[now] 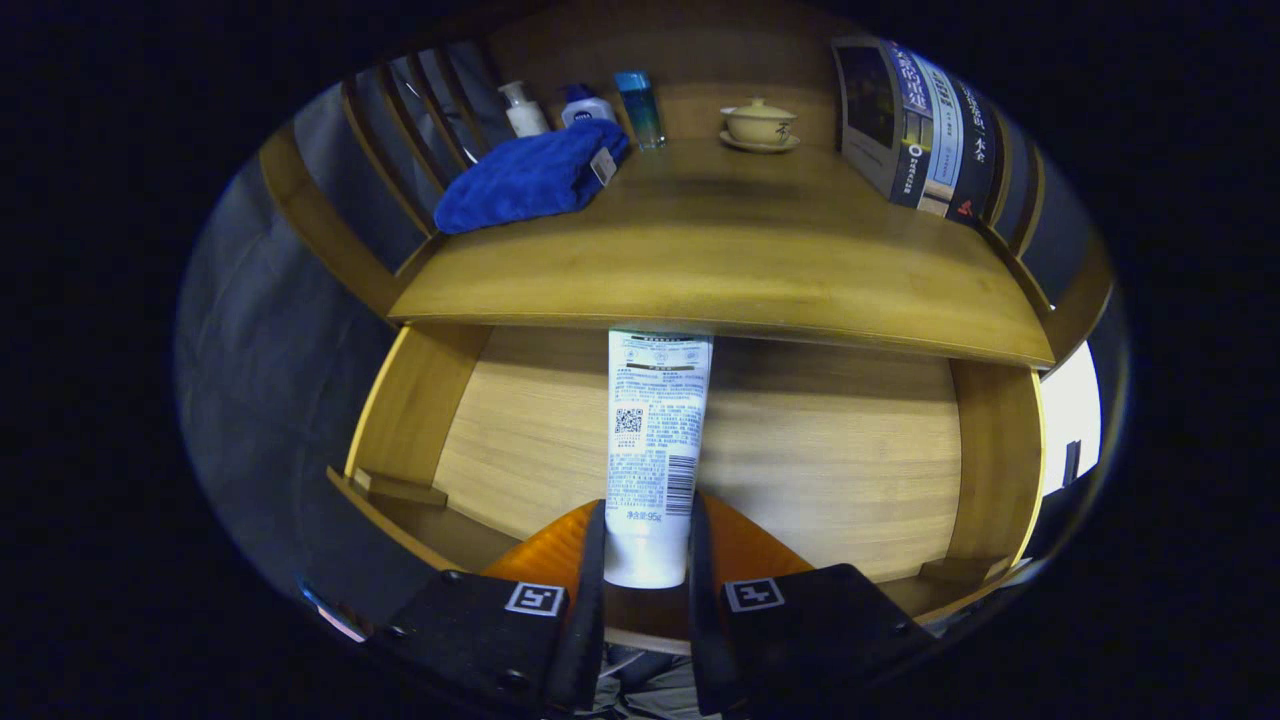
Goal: Pull open the drawer, take out the items inside it, and place them on the countertop above the cabinet.
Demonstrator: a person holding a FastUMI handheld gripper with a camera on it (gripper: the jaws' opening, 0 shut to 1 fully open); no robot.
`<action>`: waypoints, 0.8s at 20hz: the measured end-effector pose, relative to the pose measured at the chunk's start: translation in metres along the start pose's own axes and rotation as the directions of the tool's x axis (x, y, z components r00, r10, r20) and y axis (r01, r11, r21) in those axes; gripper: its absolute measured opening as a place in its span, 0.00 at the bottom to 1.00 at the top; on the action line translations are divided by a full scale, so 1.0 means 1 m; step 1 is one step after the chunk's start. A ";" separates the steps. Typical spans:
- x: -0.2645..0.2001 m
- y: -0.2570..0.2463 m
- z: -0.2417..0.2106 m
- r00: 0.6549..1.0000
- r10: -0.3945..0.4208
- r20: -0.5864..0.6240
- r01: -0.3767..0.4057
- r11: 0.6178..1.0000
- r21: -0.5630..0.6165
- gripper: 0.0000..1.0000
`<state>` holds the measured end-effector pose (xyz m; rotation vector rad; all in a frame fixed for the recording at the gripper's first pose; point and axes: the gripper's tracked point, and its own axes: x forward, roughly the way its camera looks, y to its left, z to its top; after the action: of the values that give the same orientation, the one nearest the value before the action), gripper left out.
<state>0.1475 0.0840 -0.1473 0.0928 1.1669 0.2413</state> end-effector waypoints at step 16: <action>-0.060 0.015 0.077 0.944 0.064 0.323 -0.065 0.998 -0.010 0.44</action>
<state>0.1940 0.0881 -0.0598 0.1654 0.8373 0.2724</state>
